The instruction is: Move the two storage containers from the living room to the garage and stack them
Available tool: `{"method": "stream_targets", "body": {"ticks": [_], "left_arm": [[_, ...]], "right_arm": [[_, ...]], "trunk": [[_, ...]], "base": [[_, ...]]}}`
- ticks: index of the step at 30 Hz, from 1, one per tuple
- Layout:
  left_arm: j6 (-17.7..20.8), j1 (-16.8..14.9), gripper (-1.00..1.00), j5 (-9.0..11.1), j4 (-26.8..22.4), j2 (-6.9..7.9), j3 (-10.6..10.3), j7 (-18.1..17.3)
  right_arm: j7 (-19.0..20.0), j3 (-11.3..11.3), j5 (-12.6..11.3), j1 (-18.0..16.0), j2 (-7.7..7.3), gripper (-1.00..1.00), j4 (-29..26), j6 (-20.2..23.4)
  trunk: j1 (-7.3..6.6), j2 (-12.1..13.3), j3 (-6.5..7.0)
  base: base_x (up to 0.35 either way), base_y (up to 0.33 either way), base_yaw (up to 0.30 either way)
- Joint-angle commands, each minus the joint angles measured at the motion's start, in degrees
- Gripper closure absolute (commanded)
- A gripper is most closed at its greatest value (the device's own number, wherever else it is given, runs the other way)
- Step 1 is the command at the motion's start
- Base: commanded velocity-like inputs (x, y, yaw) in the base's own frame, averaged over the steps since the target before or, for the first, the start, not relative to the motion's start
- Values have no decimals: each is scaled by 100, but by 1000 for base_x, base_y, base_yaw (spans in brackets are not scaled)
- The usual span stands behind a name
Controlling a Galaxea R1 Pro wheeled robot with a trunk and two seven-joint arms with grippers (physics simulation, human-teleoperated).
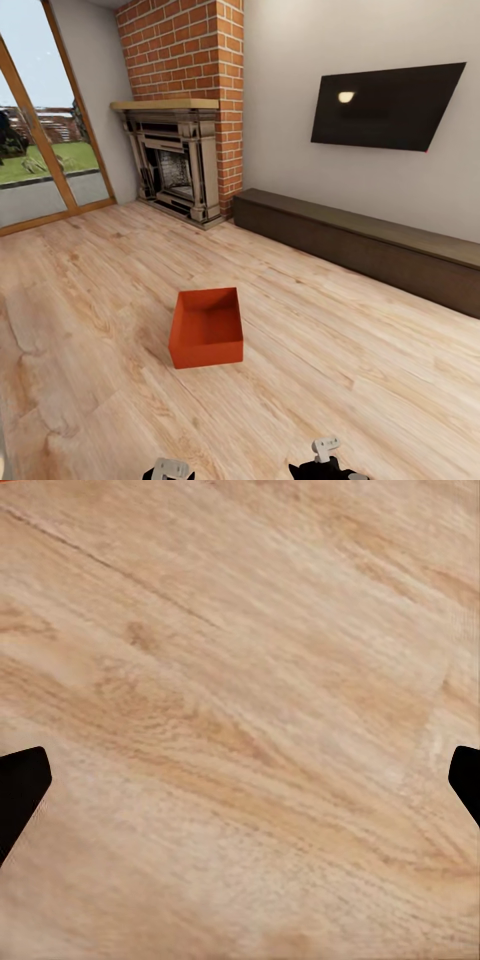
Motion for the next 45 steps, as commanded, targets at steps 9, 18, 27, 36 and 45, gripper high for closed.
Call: {"method": "stream_targets", "body": {"ticks": [9,18,27,36,45], "left_arm": [[-26,-3,-100,-28,4,1,-13,11],[-26,-3,-100,-28,4,3,-13,11],[-26,-3,-100,-28,4,1,-13,11],[-26,-3,-100,-28,4,1,-13,11],[-26,-3,-100,-28,4,1,-13,11]], "right_arm": [[0,37,9,-4,-3,-100,5,-26],[4,37,9,-4,-3,-100,5,-26],[3,37,9,-4,-3,-100,5,-26],[5,41,9,-4,-3,-100,5,-26],[6,45,9,-4,-3,-100,5,-26]], "trunk": [[1,-2,-5],[1,-2,-5],[1,-2,-5],[1,-2,-5],[1,-2,-5]], "base": [[133,16,0],[240,1,0],[37,0,0],[189,0,0],[36,0,0]]}}
